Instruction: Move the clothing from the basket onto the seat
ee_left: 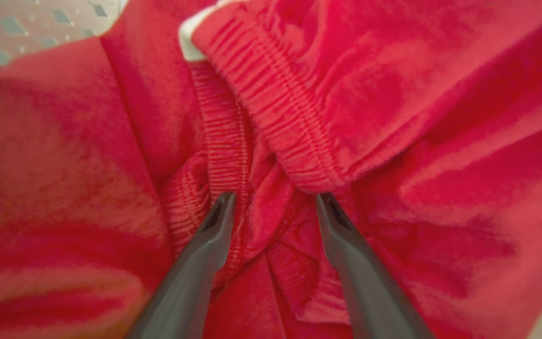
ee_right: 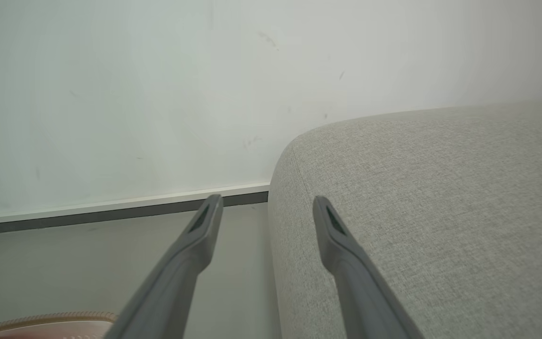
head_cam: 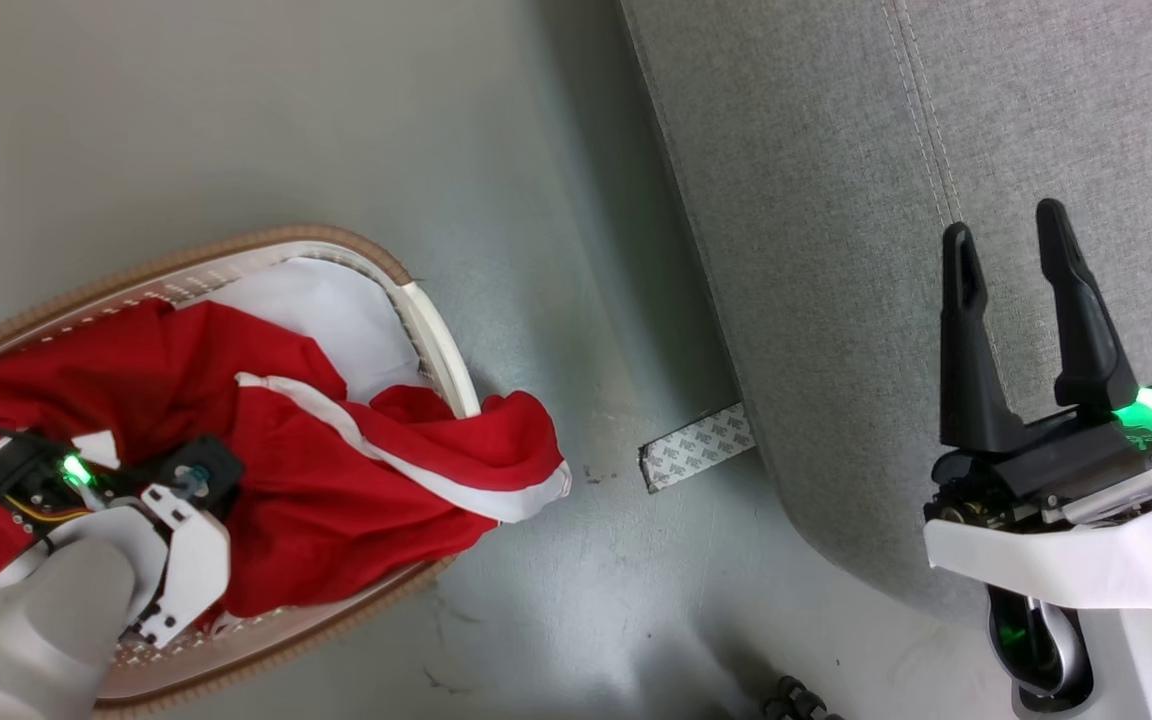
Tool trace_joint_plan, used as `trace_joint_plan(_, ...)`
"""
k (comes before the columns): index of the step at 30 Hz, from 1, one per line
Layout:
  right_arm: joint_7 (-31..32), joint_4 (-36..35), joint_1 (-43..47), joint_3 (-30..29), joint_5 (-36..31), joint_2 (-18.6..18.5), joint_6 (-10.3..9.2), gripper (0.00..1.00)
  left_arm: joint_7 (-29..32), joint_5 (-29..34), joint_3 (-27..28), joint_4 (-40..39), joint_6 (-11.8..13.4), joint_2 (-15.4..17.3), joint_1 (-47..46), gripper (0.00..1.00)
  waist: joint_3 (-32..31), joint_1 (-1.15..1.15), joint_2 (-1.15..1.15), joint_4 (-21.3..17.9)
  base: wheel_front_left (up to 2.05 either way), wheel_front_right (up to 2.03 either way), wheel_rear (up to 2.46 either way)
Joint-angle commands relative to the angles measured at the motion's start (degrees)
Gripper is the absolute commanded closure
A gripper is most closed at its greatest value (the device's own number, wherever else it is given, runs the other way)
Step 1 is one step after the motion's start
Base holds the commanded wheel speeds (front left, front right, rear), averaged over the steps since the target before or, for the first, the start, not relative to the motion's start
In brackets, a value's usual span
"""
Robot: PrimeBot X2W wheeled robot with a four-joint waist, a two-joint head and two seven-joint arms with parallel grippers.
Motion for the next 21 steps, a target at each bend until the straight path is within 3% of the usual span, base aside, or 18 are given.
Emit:
trace_joint_plan(1, 0.04, 0.26, -0.67, 0.1, 0.01, -0.11, -0.12, 0.0, 0.45, -1.2, -0.23, 0.39, 0.1, 0.11, -0.64, 0.14, -0.1, 0.0, 0.0, 0.04, 0.0, 0.0, 0.0)
trace_joint_plan(2, 0.03, 0.37, -0.74, 0.18, -0.16, -0.11, -0.12, 0.0, 0.53, -1.3, -0.46, 0.52, 0.1, 0.12, -0.72, 0.24, -0.18, 0.0, 0.0, 0.03, 0.0, 0.0, 0.0)
trace_joint_plan(3, 0.04, 0.48, -0.82, 0.26, -0.32, -0.11, -0.12, 0.0, 0.65, -1.52, -0.71, 0.64, 0.1, 0.1, -0.77, 0.48, -0.28, 0.0, 0.0, 0.02, 0.0, 0.0, 0.0)
trace_joint_plan(4, 0.04, 0.52, -0.89, 0.29, -0.45, -0.11, -0.12, 0.0, 0.79, -1.74, -0.98, 0.75, 0.1, 0.02, -0.81, 0.61, -0.4, 0.0, 0.0, 0.01, 0.0, 0.0, 0.0)
trace_joint_plan(5, 0.04, 0.79, -0.83, -0.14, -0.78, -0.11, -0.12, 0.0, 1.15, -3.08, -1.92, 1.03, 0.1, -0.5, -1.0, 1.0, -1.11, 0.0, 0.0, 0.27, 0.0, 0.0, 0.0)
trace_joint_plan(14, 0.04, 2.01, -0.61, -0.24, -2.33, -0.12, -0.12, 0.0, 0.26, -6.88, -3.21, 1.14, 0.1, -2.4, 0.98, 1.0, -5.59, 0.0, 0.0, 1.78, 0.0, 0.0, 0.0)
trace_joint_plan(21, 0.04, 4.09, 1.14, -0.52, -4.1, -0.13, -0.12, 0.0, -0.98, -10.95, -1.75, -1.77, 0.28, -4.97, 4.14, 1.0, -12.93, 0.0, 0.0, 3.97, 0.0, 0.0, 0.0)
